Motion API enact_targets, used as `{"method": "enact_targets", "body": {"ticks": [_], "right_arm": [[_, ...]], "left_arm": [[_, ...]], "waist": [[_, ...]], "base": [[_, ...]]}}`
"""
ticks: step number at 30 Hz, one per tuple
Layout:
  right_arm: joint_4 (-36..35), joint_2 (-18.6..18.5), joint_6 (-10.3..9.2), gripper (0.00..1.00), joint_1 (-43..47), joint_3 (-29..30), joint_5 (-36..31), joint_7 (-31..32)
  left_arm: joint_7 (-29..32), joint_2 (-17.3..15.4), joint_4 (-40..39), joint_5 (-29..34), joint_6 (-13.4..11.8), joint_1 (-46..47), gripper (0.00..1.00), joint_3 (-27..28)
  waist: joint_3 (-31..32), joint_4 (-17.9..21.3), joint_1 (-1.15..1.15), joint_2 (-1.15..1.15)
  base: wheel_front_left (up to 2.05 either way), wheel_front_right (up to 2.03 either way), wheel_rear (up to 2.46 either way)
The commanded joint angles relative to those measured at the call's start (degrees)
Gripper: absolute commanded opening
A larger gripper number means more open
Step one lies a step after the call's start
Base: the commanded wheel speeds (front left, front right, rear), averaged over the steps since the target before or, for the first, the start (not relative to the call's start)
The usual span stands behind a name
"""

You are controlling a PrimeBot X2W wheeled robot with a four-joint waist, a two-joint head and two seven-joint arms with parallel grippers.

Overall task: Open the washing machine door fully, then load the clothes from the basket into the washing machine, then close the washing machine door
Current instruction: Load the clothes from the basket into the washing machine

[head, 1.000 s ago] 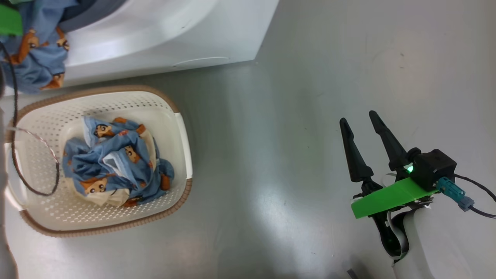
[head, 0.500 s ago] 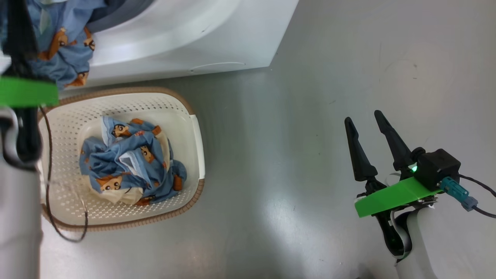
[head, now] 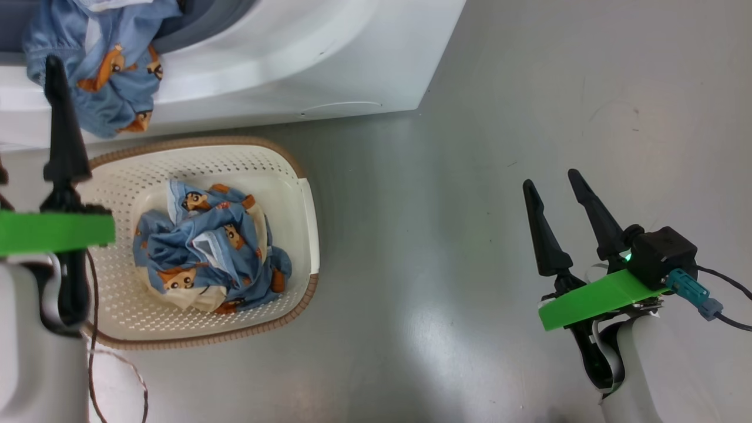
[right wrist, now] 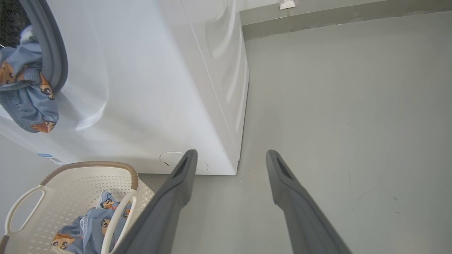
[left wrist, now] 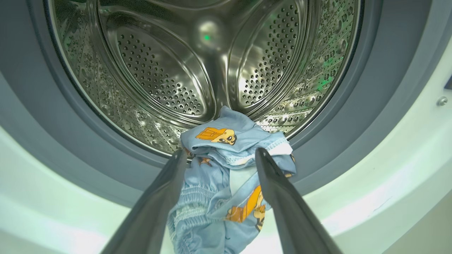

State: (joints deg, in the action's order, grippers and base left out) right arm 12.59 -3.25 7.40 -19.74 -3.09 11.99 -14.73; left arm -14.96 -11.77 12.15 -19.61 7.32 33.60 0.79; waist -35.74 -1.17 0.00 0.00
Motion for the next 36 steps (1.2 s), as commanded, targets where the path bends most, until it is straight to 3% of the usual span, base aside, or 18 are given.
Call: {"method": "enact_targets", "body": {"ticks": [1,36], "right_arm": [[-0.95,0.37,0.09,1.00,1.81,-1.45,-0.48,-0.27],[-0.28,0.37,0.09,1.00,1.70,-2.47,-0.20,-0.27]], "left_arm": [[-0.04,-1.79,-2.02,0.62,0.16,-2.06,1.00,2.52],[-0.04,5.91,-5.03,2.27,0.17,-23.55,1.00,7.62]], "waist": [[0.10,-0.08,0.00,0.00],[0.76,0.17,0.00,0.00]], "base": [[0.00,0.00,0.00],[0.00,0.00,0.00]]}}
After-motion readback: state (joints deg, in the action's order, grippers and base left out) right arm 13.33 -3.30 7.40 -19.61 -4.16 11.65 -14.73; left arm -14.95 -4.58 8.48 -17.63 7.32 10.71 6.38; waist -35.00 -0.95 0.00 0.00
